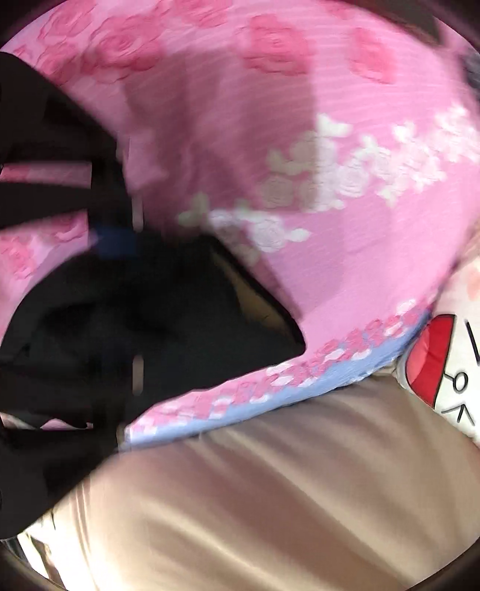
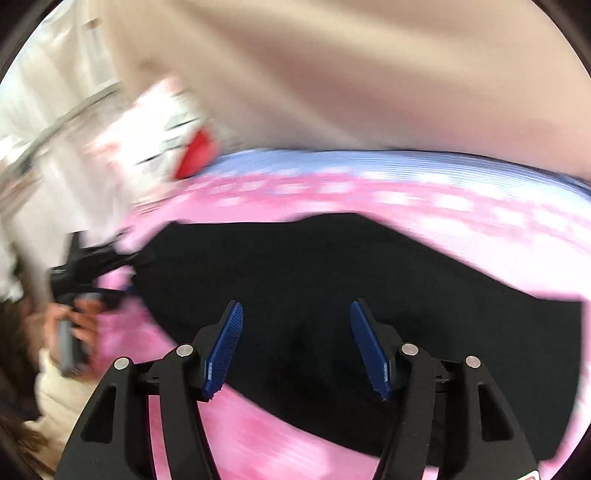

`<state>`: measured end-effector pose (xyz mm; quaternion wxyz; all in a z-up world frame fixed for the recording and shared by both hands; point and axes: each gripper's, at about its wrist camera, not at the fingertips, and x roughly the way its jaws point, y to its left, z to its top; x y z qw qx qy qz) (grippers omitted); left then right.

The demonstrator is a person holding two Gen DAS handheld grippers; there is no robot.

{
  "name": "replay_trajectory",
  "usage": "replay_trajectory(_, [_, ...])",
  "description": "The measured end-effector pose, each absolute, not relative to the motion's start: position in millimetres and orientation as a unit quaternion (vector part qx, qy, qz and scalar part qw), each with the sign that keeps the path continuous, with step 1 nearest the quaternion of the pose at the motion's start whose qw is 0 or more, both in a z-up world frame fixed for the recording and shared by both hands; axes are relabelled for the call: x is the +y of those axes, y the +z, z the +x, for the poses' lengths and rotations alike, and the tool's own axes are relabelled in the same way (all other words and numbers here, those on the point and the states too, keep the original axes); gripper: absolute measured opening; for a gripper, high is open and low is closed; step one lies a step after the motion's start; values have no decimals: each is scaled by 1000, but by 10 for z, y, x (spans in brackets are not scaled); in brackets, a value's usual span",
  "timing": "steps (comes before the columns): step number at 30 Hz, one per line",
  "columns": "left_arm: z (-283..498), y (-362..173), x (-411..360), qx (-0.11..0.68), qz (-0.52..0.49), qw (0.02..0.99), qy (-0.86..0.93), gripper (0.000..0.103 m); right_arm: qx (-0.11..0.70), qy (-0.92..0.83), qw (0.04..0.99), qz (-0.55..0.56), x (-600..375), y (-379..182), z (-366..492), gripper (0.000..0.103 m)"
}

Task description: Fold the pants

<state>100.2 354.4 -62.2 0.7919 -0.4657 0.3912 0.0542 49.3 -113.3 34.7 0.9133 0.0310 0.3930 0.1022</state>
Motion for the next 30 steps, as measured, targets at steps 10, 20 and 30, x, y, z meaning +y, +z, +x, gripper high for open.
replay_trajectory(10, [1034, 970, 1377, 323, -217, 914, -111, 17, 378, -96, 911, 135, -2981, 265, -449, 66])
replay_trajectory(20, [1004, -183, -1092, 482, 33, 862, -153, 25, 373, -86, 915, 130, -3253, 147, -675, 66])
replay_trajectory(30, [219, 602, -562, 346, 67, 924, -150, 98, 364, 45, 917, 153, -2841, 244, -209, 67])
